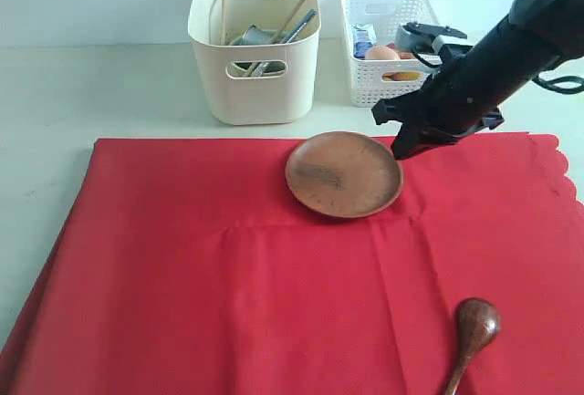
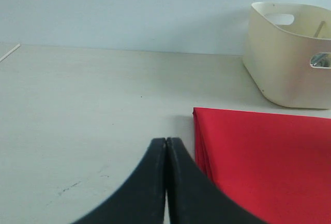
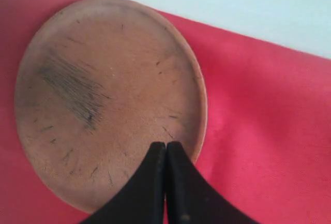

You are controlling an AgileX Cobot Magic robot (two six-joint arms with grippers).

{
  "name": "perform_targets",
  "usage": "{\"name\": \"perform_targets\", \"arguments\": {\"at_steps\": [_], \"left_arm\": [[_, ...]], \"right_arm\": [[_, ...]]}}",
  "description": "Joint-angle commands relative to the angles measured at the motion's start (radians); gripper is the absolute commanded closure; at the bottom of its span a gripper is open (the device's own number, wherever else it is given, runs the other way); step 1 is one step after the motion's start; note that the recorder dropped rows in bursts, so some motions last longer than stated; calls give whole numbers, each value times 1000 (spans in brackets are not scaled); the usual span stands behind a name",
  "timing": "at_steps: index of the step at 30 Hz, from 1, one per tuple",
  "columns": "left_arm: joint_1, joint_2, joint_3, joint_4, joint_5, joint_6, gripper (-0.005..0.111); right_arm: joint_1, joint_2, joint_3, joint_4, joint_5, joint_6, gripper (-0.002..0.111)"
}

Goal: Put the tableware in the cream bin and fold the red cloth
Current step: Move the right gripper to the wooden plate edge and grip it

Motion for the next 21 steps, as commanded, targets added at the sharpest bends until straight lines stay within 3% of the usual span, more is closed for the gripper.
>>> {"name": "perform_targets", "arguments": {"at_steps": [1, 10, 18, 21], "left_arm": [[-5, 5, -1, -6, -4, 5, 106], [-5, 5, -1, -6, -4, 5, 106], [-5, 5, -1, -6, -4, 5, 106], [-5, 5, -1, -6, -4, 5, 106]], "right_arm": [[-52, 53, 2, 190, 50, -151, 108], [-51, 59, 2, 100, -20, -117, 106], [-51, 74, 2, 109, -68, -20, 72], [-51, 86, 2, 129, -63, -54, 67]]}}
